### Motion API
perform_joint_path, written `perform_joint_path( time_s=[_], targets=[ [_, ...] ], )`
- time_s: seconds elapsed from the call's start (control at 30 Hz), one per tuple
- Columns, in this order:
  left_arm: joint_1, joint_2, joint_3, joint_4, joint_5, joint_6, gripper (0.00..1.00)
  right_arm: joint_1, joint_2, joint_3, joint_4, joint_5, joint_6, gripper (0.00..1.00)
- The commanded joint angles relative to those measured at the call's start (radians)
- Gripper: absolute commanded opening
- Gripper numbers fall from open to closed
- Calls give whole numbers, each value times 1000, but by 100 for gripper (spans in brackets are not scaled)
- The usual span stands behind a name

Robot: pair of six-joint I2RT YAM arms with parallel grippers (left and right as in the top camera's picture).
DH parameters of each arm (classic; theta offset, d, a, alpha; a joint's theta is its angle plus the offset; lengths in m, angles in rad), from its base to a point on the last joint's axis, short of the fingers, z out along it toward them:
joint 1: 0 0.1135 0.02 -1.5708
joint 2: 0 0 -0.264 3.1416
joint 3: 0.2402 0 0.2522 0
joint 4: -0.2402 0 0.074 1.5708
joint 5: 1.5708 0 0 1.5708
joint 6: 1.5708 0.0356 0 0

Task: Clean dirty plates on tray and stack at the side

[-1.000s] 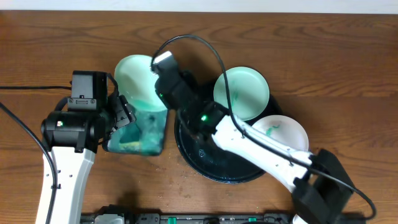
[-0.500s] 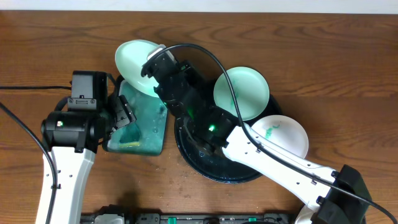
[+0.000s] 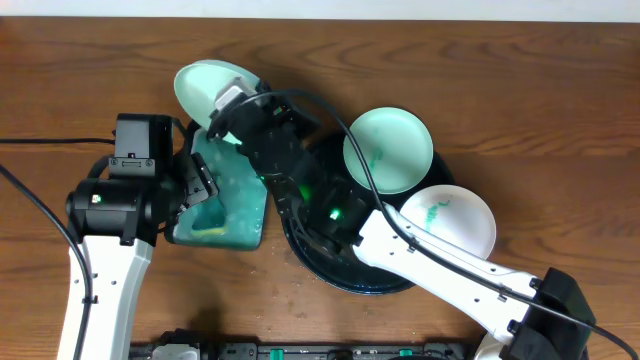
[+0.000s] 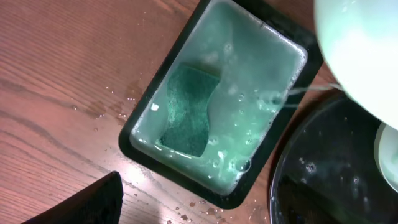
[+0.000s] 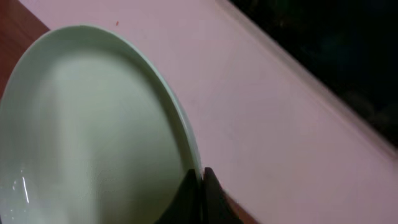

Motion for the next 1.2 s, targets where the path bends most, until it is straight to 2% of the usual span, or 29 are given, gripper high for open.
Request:
perform_joint_path(
  time_s=[0.0, 0.17, 0.4, 0.47, 0.57, 0.63, 0.77, 0.83, 1.0, 1.17],
  targets=[
    [3, -1, 24, -2, -5, 6, 80, 8, -6, 14, 23, 16, -132, 1],
    [3, -1, 24, -2, -5, 6, 80, 8, -6, 14, 52, 16, -177, 1],
    [3, -1, 24, -2, -5, 6, 80, 8, -6, 14, 57, 12, -172, 1],
    [3, -1, 24, -2, -5, 6, 80, 7, -4, 14, 52, 13, -133, 1],
    [3, -1, 24, -2, -5, 6, 80, -3, -2, 14, -19, -7, 36, 1],
    [3, -1, 24, -2, -5, 6, 80, -20, 7, 14, -123, -86, 180, 1],
    [3, -1, 24, -2, -5, 6, 80, -69, 34, 14, -335, -184, 581, 1],
    [3, -1, 24, -2, -5, 6, 80, -100, 32, 14, -424, -310, 742, 1],
    [3, -1, 24, -2, -5, 6, 80, -235, -31, 15, -499, -650, 847, 1],
    [3, -1, 24, -2, -5, 6, 80, -504, -143, 15, -624, -858, 937, 1]
  ],
)
